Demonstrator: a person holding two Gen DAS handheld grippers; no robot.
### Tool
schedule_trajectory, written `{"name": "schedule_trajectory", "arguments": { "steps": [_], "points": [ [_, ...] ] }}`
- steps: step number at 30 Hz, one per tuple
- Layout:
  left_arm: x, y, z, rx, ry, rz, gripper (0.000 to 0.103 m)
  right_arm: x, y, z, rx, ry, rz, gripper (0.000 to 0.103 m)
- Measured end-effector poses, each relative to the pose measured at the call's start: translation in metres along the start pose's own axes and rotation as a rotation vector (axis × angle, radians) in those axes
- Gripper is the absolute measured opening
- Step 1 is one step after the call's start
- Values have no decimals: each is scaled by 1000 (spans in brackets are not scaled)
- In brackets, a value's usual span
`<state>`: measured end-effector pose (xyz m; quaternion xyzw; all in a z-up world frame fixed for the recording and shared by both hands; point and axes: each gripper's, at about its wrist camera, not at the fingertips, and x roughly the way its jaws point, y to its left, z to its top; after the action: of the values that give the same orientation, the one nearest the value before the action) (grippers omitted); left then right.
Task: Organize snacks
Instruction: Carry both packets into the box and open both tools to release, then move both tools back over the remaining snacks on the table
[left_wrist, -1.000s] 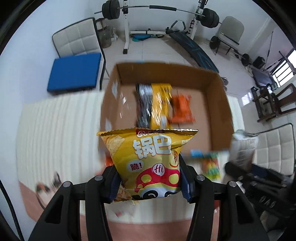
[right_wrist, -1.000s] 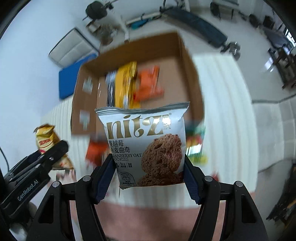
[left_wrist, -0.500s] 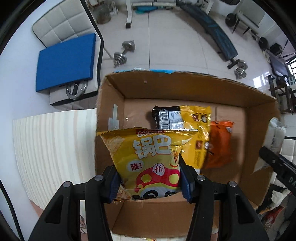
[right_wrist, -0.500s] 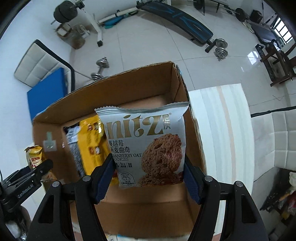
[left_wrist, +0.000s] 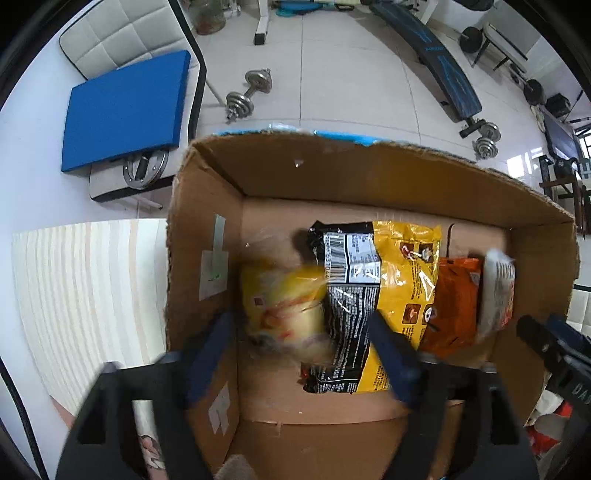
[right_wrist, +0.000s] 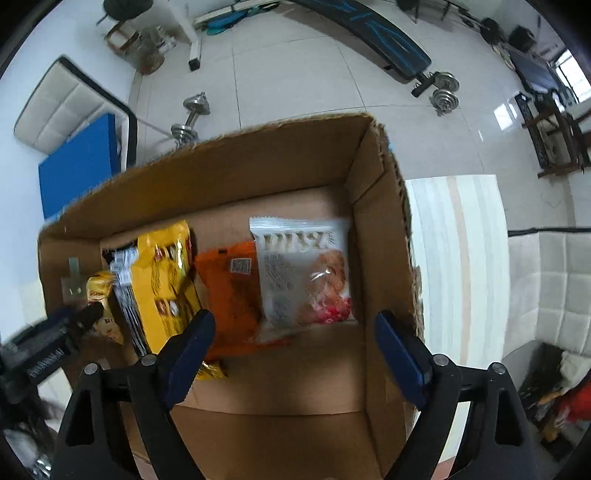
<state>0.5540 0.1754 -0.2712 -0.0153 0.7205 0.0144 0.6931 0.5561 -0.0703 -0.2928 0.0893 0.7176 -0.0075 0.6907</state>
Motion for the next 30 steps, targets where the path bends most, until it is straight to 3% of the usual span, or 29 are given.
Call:
{"name": "schedule_trajectory", "arguments": {
  "steps": [8,14,20,30],
  "points": [
    [-15,-2,-10,11,-26,-19,88,-3,9,-16,-31,2,-8,93],
    [-37,-4,-30,18,-103,-15,88,-17,13,-41,-53,-34,0,93],
    [-66,-9,-71,42,-225,18,88,-37,10,-76,-72,-124,-12,93],
    [-104,-20,-145,66,-349,16,88,-77,4,-147,-86,-246,2,93]
  ]
}}
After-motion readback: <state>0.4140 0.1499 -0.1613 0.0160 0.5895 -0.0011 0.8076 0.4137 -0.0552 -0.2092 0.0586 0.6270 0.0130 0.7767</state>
